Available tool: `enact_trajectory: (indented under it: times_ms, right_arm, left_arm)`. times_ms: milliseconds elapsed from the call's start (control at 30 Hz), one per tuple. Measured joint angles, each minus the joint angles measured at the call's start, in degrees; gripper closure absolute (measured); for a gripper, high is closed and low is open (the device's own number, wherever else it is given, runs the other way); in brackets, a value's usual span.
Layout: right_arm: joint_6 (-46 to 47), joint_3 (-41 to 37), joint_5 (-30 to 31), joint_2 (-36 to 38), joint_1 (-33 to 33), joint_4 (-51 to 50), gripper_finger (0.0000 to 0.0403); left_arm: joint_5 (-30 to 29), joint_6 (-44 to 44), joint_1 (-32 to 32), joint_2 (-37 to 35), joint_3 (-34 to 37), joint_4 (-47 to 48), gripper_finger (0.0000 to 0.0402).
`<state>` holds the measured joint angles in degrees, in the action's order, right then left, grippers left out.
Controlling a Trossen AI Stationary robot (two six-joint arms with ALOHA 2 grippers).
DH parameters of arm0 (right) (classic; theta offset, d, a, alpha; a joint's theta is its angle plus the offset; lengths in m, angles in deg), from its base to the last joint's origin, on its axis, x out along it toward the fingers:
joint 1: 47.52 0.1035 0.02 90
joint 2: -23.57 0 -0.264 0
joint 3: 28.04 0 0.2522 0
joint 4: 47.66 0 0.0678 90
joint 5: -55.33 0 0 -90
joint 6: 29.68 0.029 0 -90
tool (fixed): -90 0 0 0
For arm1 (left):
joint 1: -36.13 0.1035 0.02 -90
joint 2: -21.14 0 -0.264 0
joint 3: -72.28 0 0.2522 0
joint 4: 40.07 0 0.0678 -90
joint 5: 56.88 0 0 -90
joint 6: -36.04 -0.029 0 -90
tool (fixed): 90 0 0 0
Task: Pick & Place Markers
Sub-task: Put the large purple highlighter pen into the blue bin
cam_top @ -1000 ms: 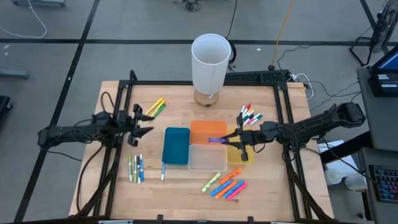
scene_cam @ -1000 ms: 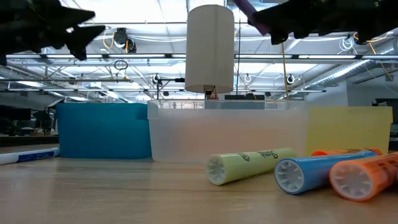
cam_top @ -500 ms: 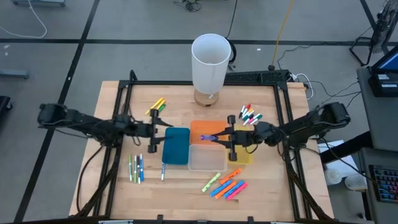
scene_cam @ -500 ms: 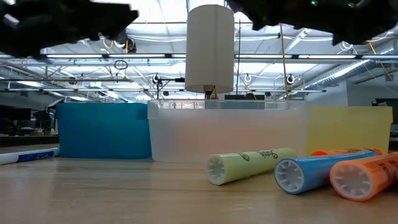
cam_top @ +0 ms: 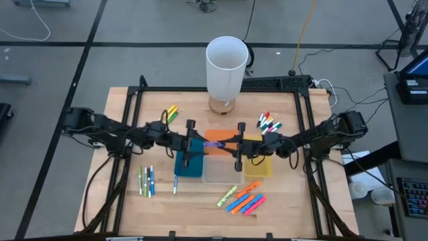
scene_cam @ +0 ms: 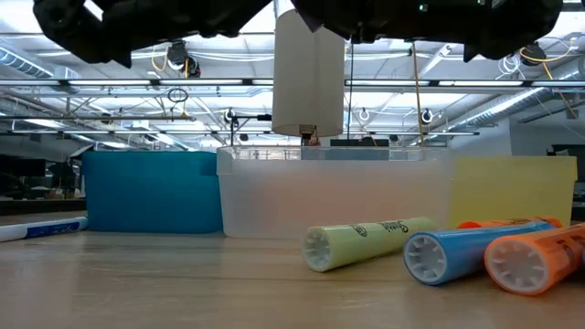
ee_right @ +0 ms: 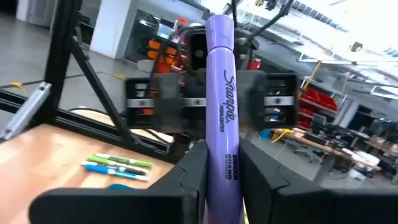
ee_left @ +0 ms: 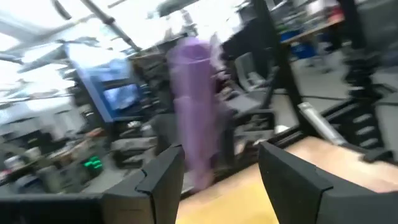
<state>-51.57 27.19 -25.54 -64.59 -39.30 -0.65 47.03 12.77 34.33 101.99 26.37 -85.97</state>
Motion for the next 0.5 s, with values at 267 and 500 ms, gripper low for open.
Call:
enact_trajectory:
  times_ms: [267,500]
  right_arm:
    - [1.1,-0.02,-0.79,0.11,-0.82,0.7,0.0346]
    - [1.28,-0.07,1.88,0.09,0.16,0.72,0.0347]
  left_arm:
    - [2.98,0.62,-0.75,3.83,-5.24,-0.29,0.0192]
    - [0.44,-0.48,-0.54,5.41,-7.23,-0.24,0.0192]
